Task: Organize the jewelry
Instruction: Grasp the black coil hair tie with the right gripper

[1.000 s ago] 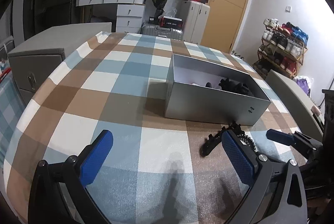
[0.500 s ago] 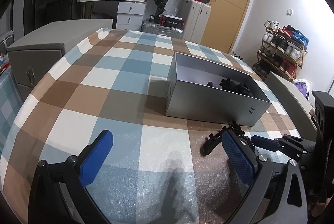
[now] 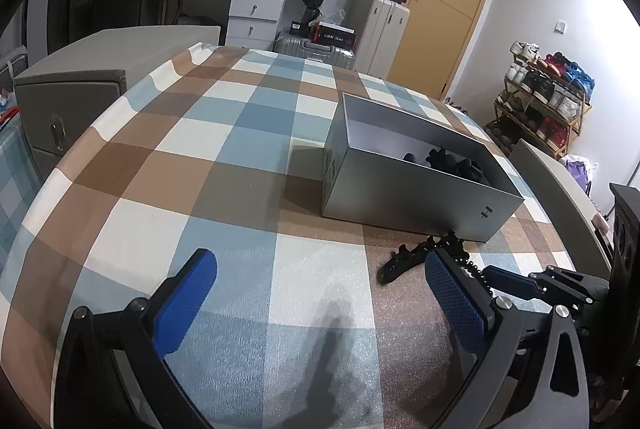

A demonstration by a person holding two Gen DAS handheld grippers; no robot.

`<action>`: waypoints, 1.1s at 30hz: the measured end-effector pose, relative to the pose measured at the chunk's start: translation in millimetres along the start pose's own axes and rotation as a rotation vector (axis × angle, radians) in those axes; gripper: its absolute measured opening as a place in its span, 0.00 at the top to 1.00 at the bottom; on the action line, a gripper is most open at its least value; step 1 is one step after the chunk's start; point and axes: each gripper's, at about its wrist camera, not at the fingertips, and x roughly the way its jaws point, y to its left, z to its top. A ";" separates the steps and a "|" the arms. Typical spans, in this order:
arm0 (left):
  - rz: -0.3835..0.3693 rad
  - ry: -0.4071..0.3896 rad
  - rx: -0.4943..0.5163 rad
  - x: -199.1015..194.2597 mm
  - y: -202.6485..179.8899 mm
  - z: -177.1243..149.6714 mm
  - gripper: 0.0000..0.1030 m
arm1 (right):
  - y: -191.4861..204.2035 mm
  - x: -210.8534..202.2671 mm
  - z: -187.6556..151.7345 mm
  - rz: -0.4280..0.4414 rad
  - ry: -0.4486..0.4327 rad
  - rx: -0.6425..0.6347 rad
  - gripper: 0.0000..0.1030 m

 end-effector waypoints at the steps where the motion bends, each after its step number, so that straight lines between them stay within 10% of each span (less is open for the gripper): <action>1: 0.000 0.002 -0.002 0.3 0.4 0.1 0.01 | -2.7 -3.0 -1.1 0.010 -0.007 0.015 0.64; 4: 0.000 0.007 -0.007 1.3 0.9 0.4 0.01 | -9.6 -11.0 -3.5 0.056 -0.029 0.059 0.64; 6: 0.000 0.015 -0.006 2.6 1.0 0.7 0.01 | -15.4 -16.2 -5.7 0.084 -0.038 0.085 0.84; 25: 0.000 0.046 0.033 8.6 -5.0 -0.2 0.01 | 16.2 4.6 -0.5 0.004 0.021 -0.099 0.91; 33: -0.034 0.124 0.186 20.4 -27.7 1.7 0.01 | -21.3 -23.7 -11.7 0.028 -0.072 0.044 0.92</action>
